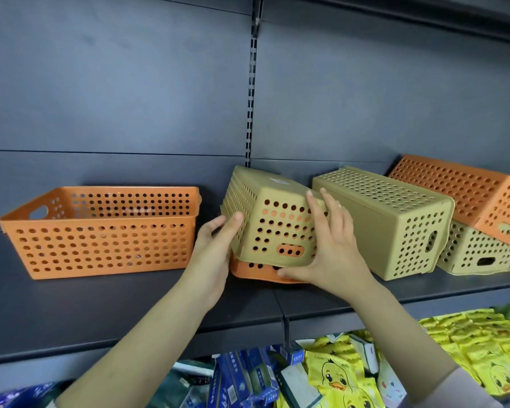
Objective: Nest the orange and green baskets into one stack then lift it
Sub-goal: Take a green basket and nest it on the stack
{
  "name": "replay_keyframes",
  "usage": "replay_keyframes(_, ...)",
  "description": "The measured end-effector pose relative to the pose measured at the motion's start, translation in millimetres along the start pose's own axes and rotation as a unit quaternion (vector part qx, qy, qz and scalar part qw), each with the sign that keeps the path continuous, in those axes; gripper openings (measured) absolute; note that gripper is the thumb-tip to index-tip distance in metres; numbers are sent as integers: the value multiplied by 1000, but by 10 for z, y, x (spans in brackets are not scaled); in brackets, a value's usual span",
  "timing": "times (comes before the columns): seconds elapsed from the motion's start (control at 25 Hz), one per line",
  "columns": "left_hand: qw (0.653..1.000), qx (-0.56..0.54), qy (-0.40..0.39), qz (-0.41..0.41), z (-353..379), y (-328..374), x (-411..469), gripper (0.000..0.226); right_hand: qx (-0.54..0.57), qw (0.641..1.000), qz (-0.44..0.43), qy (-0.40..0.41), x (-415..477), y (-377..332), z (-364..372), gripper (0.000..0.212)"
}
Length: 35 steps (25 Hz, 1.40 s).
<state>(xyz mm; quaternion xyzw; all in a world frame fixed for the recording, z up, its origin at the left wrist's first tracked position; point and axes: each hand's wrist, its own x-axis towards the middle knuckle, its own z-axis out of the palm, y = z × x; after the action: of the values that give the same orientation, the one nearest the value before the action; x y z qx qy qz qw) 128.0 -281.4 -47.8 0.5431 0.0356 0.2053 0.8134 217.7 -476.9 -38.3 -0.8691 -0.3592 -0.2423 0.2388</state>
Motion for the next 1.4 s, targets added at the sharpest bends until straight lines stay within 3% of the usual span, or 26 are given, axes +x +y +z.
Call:
replay_keyframes(0.08,1000,10,7,16,29,34,-17,78,2,1000,-2,9,56,-16,-115,138)
replay_keyframes(0.2,989,144,-22,34,29,-6,-69,77,3,1000,-23,15,112,-52,-229,134)
replay_keyframes(0.32,962,266,-60,34,-85,-189,-115,95,-12,999,-44,5,163,-87,-290,134)
replay_keyframes(0.52,910,392,-118,61,-101,-325,-167,114,29,999,-10,17,242,-47,-434,133)
replay_keyframes(0.68,922,364,-125,36,-66,-226,-170,118,62,995,22,69,312,23,-615,133)
replay_keyframes(0.84,931,350,-83,61,-109,33,-100,119,143,977,46,149,349,8,-919,131)
replay_keyframes(1.08,933,318,15,170,-133,758,149,92,369,903,100,194,453,-313,-1036,117)
replay_keyframes(1.16,924,327,44,192,-268,1005,222,92,463,862,115,173,524,-429,-1000,103)
replay_keyframes(1.32,884,392,43,252,-684,1378,252,79,591,785,160,98,762,-730,-772,115)
replay_keyframes(1.4,865,420,55,269,-923,1485,208,83,610,771,172,68,894,-935,-633,108)
